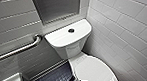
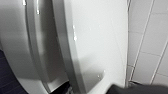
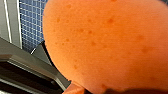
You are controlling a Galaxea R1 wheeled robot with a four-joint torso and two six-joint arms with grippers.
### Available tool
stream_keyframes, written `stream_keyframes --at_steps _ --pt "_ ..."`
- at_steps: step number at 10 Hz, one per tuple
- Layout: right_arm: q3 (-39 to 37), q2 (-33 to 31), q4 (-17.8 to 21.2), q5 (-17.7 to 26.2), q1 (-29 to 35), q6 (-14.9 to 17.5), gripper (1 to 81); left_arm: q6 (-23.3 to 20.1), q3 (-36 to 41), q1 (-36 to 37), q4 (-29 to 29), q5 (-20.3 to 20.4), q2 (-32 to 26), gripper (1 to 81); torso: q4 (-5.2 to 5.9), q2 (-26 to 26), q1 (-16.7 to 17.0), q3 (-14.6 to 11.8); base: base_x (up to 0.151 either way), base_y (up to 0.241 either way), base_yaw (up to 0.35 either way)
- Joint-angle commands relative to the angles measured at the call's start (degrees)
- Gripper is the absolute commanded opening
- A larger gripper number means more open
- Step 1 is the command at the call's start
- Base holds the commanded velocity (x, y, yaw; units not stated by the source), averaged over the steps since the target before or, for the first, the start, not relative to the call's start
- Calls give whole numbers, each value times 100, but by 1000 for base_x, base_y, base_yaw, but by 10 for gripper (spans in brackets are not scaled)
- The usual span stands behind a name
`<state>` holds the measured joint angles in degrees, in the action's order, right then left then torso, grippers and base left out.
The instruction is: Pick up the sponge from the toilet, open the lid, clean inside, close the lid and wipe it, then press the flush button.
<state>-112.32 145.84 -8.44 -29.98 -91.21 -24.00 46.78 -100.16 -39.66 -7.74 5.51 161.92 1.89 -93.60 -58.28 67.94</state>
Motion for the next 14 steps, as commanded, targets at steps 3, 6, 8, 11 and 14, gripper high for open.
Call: stream_keyframes --at_steps 3,6,8,11,14 --pt "89 -95 -141 475 -95 1 10 51 883 806 -43 485 52 811 0 0 0 0 0 0 0" --pt "115 -105 -132 510 -78 1 10 112 1165 937 -17 539 -71 811 0 2 -2 2 0 0 0" --pt "124 -105 -132 519 -78 1 10 367 1130 990 -17 600 -97 811 0 2 -2 2 0 0 0" --pt "124 -105 -132 546 -78 1 10 578 1209 1069 -17 688 -167 811 0 2 -2 2 0 0 0" --pt "107 -96 -123 554 -86 1 10 675 1481 1131 -17 864 -378 811 0 2 -2 2 0 0 0"
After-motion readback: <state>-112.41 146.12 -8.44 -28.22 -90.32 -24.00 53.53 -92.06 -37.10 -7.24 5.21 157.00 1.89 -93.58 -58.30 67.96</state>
